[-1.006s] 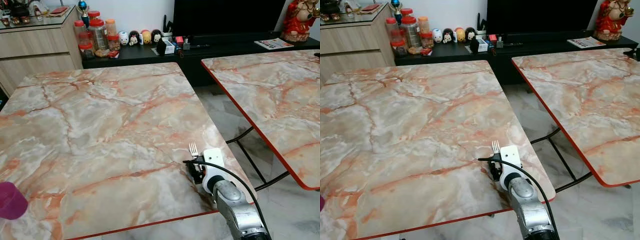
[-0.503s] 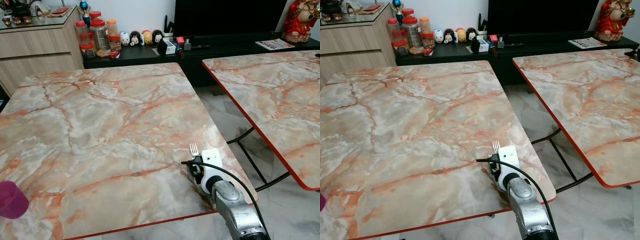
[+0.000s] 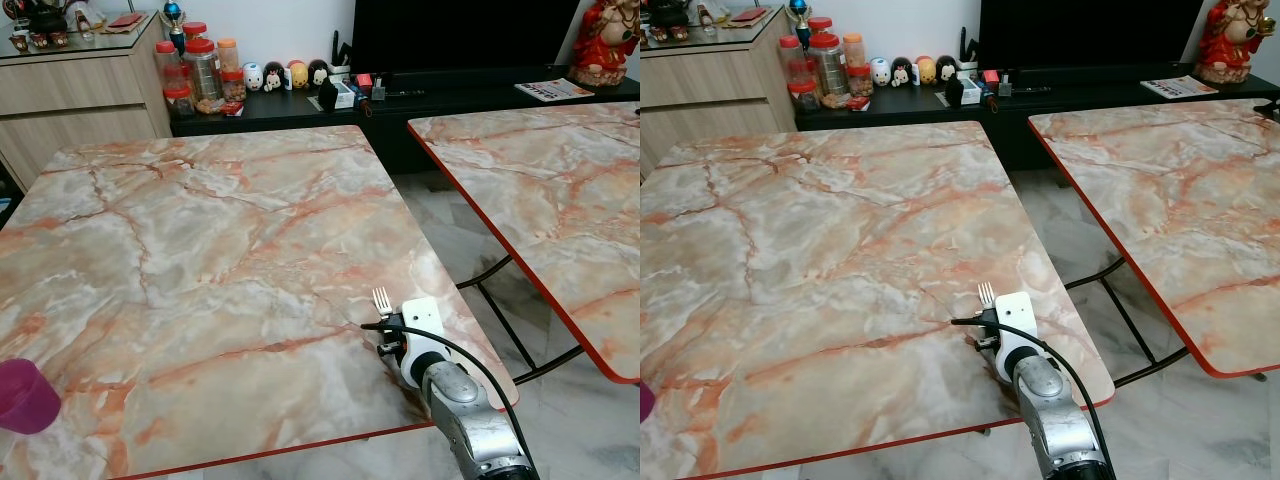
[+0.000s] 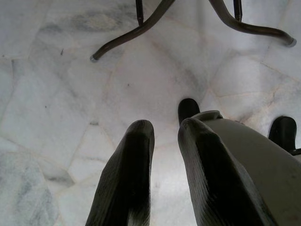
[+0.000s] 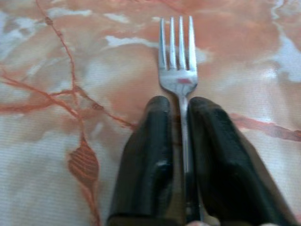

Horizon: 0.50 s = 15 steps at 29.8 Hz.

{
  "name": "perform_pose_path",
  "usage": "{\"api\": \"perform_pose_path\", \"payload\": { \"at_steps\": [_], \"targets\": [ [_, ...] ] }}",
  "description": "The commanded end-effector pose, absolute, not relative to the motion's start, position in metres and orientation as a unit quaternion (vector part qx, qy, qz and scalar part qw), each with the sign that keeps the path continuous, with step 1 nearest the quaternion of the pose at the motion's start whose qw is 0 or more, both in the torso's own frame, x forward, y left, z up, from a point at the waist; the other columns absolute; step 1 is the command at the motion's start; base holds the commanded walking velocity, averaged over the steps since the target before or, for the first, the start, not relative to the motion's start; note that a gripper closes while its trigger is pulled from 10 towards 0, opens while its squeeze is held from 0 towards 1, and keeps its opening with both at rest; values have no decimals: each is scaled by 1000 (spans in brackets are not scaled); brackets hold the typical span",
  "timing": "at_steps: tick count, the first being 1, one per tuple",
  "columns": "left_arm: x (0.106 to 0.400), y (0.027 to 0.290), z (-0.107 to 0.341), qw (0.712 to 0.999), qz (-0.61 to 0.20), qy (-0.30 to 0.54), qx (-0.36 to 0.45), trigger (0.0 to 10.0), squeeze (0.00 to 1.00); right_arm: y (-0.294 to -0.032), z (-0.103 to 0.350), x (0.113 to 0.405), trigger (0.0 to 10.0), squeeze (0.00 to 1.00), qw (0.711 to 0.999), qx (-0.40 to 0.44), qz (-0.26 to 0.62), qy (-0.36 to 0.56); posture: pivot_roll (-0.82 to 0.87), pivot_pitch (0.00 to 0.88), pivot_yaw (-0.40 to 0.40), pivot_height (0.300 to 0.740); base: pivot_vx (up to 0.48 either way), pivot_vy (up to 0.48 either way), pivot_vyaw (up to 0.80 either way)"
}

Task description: Setting the table

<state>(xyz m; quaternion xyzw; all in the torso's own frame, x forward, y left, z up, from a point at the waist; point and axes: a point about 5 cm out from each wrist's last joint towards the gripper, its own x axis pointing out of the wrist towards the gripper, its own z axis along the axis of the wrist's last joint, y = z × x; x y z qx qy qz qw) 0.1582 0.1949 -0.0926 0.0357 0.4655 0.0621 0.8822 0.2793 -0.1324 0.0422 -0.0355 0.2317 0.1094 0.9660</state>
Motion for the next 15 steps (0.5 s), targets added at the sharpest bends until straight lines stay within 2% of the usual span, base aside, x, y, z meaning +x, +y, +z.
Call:
{"api": "perform_pose_path", "payload": {
  "at_steps": [1, 15],
  "targets": [
    [154, 197, -94, 878, 64, 474, 34, 10000, 0, -137, 36, 276, 0, 0, 963, -36, 99, 249, -52, 0, -3, 732, 0, 0, 0],
    [157, 196, -93, 879, 62, 472, 34, 10000, 0, -132, 39, 280, 0, 0, 964, -35, 105, 241, -54, 0, -2, 732, 0, 0, 0]
  ]
}}
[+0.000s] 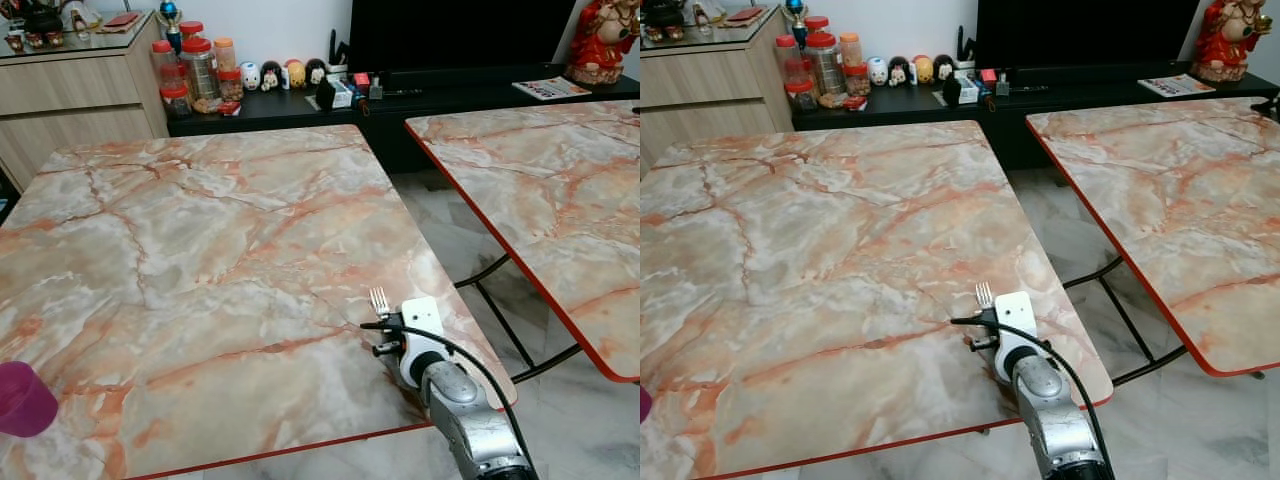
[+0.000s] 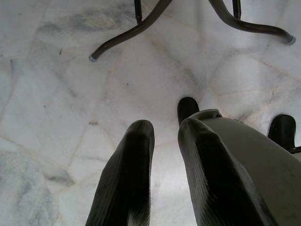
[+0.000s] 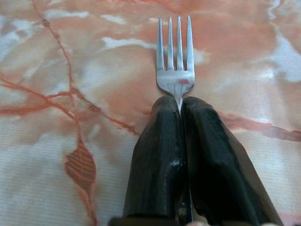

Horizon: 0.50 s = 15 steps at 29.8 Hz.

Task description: Setting the table

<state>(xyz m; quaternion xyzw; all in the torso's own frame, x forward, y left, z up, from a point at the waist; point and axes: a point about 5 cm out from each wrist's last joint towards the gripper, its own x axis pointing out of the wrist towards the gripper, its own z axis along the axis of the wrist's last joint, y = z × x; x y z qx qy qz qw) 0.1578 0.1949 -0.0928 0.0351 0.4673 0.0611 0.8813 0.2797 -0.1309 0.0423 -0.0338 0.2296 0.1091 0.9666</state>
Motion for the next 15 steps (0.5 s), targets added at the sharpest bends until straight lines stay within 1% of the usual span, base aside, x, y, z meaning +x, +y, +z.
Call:
{"api": "perform_pose_path", "payload": {
  "at_steps": [1, 2, 4, 5, 7, 8, 9, 15],
  "targets": [
    [157, 196, -93, 879, 62, 472, 34, 10000, 0, -132, 39, 280, 0, 0, 964, -35, 105, 241, -54, 0, -2, 732, 0, 0, 0],
    [157, 196, -93, 879, 63, 472, 34, 10000, 0, -131, 42, 281, 235, 0, 966, -41, 109, 230, -54, 0, -3, 732, 0, 0, 0],
    [157, 196, -93, 879, 63, 472, 34, 10000, 0, -131, 42, 281, 235, 0, 966, -41, 109, 230, -54, 0, -3, 732, 0, 0, 0],
    [158, 196, -93, 879, 64, 471, 34, 10000, 0, -127, 53, 286, 10000, 0, 973, -40, 120, 194, -55, 0, -3, 732, 0, 0, 0],
    [158, 196, -93, 879, 64, 471, 35, 10000, 0, -125, 57, 287, 10000, 0, 975, -36, 124, 179, -55, 0, -3, 732, 0, 0, 0],
    [158, 196, -93, 880, 65, 469, 35, 10000, 0, -120, 69, 291, 10000, 0, 980, -35, 132, 147, -53, 0, -5, 732, 0, 0, 0],
    [158, 196, -93, 880, 65, 469, 35, 10000, 0, -118, 73, 293, 10000, 0, 981, -36, 135, 134, -53, 0, -5, 732, 0, 0, 0],
    [157, 196, -93, 879, 63, 471, 38, 10000, 0, -116, 85, 298, 10000, 0, 985, -32, 137, 104, -52, 0, -7, 732, 0, 0, 0]
  ]
}}
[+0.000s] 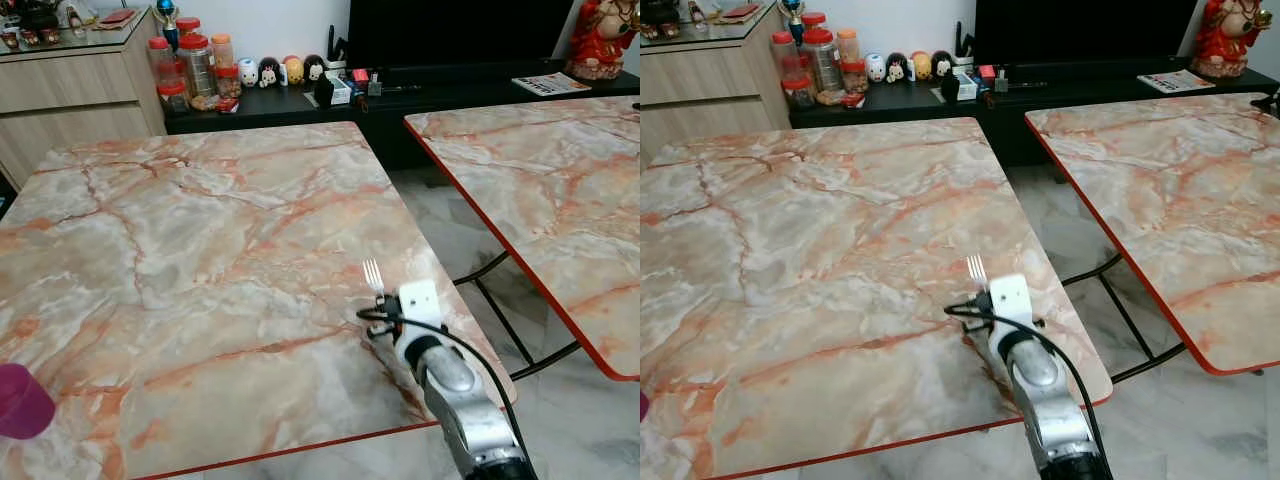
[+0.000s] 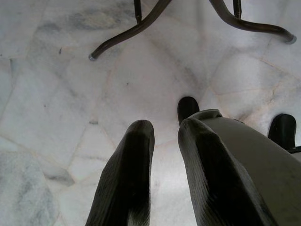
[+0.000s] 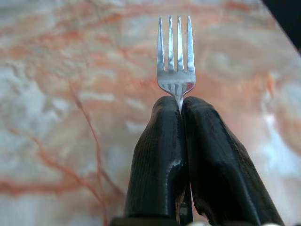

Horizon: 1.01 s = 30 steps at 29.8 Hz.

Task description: Setting the table

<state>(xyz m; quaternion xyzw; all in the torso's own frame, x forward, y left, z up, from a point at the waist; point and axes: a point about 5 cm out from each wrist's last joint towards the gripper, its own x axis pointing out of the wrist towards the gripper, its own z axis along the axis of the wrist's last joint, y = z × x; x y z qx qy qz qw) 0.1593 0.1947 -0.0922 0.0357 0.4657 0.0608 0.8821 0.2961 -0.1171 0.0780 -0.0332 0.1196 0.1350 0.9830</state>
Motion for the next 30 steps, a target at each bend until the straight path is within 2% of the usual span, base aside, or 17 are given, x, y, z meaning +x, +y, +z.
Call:
{"api": "perform_pose_path", "payload": {
  "at_steps": [1, 10, 30],
  "targets": [
    [157, 196, -93, 879, 63, 471, 38, 10000, 0, -116, 85, 298, 10000, 0, 985, -32, 137, 104, -52, 0, -7, 732, 0, 0, 0],
    [157, 195, -93, 879, 62, 472, 42, 10000, 0, -122, 85, 300, 10000, 0, 985, -43, 133, 100, -53, 0, -10, 732, 0, -240, 0],
    [157, 195, -93, 878, 62, 473, 42, 10000, 0, -123, 86, 301, 10000, 0, 986, -43, 130, 93, -53, 0, -8, 732, 0, -385, 0]
  ]
}}
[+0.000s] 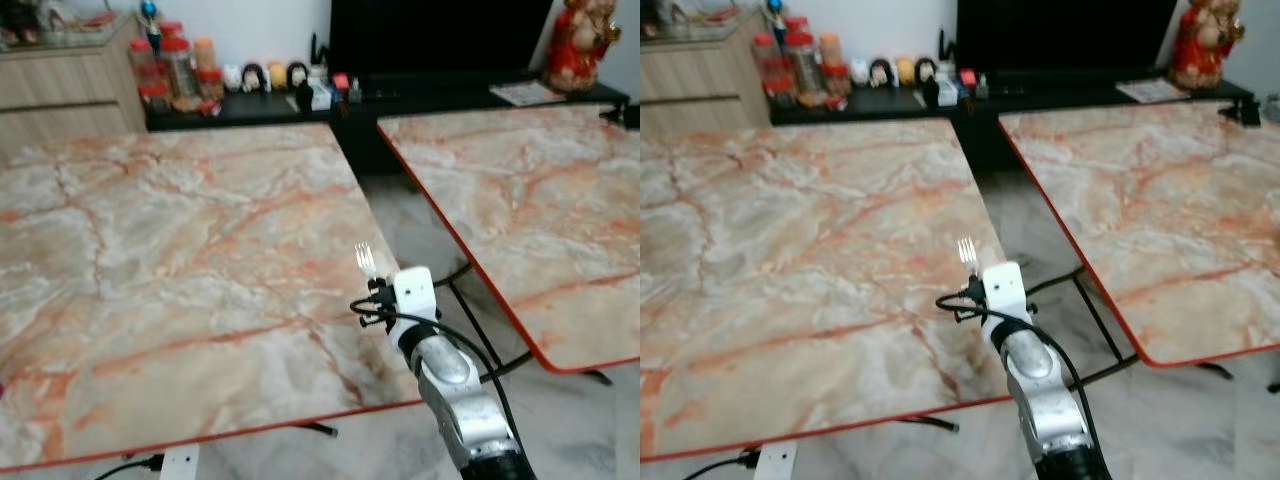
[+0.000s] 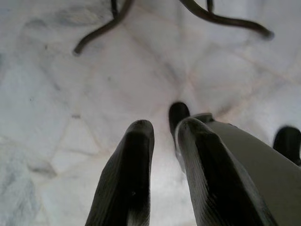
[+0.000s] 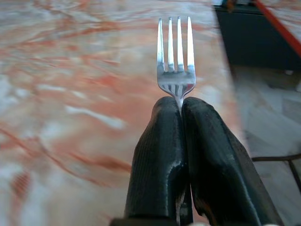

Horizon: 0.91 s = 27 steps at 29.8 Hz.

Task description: Setting the table

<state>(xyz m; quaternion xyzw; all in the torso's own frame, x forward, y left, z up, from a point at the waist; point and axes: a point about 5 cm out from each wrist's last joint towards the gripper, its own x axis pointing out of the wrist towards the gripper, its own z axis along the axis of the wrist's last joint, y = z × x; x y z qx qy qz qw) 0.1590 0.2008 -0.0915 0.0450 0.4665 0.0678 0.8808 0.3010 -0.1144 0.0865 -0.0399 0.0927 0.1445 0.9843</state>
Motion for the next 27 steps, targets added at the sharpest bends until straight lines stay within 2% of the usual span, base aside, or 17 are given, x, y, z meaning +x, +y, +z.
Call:
{"api": "perform_pose_path", "payload": {
  "at_steps": [1, 27],
  "targets": [
    [157, 195, -93, 878, 62, 473, 42, 10000, 0, -124, 86, 301, 10000, 0, 986, -43, 130, 93, -52, 0, -9, 732, 0, -394, 0],
    [158, 195, -93, 878, 62, 472, 43, 10000, 0, -123, 66, 294, 10000, 0, 980, -45, 147, 123, -51, 0, -8, 732, 0, -393, 0]
  ]
}}
